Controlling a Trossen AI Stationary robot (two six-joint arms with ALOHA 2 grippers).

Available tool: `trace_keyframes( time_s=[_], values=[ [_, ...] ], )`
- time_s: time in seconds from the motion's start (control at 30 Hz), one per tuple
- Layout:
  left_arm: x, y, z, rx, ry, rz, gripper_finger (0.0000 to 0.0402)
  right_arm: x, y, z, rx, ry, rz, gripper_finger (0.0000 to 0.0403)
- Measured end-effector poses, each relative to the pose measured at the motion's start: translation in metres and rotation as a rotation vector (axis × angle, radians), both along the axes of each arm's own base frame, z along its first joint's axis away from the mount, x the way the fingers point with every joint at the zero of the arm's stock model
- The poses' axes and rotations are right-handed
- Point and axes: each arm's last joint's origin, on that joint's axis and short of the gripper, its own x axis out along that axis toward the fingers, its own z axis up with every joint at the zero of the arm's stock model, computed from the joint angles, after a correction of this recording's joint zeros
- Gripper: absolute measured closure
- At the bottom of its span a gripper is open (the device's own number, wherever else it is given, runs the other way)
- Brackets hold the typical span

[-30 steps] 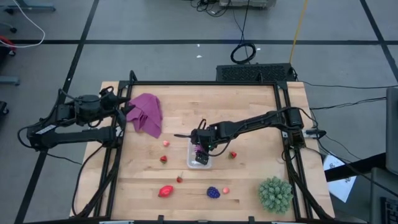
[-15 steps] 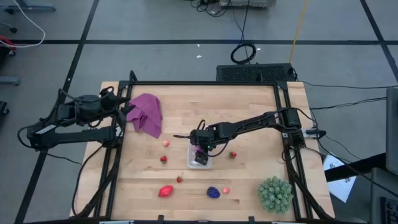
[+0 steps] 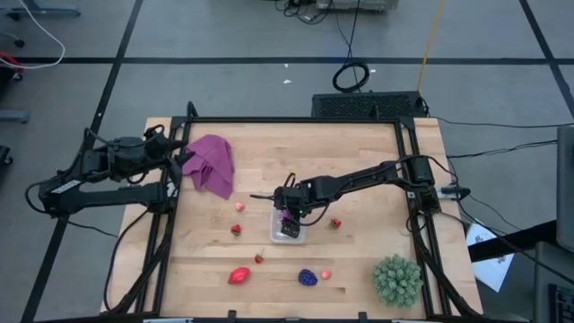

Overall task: Pick and placing Produce into tupperware
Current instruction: Put the onion into the transparent bin

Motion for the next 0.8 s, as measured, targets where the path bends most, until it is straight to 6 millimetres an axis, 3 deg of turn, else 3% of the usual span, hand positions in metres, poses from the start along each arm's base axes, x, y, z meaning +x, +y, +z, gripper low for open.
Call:
trace_keyframes(
  time_s=[0.8],
  values=[
    [-0.0008, -0.0002, -0.0015, -0.005, 0.017, 0.000, 0.0195, 0.0004, -0.0052, 0.0001, 0.036, 0.005, -0.031, 0.0140]
  ],
)
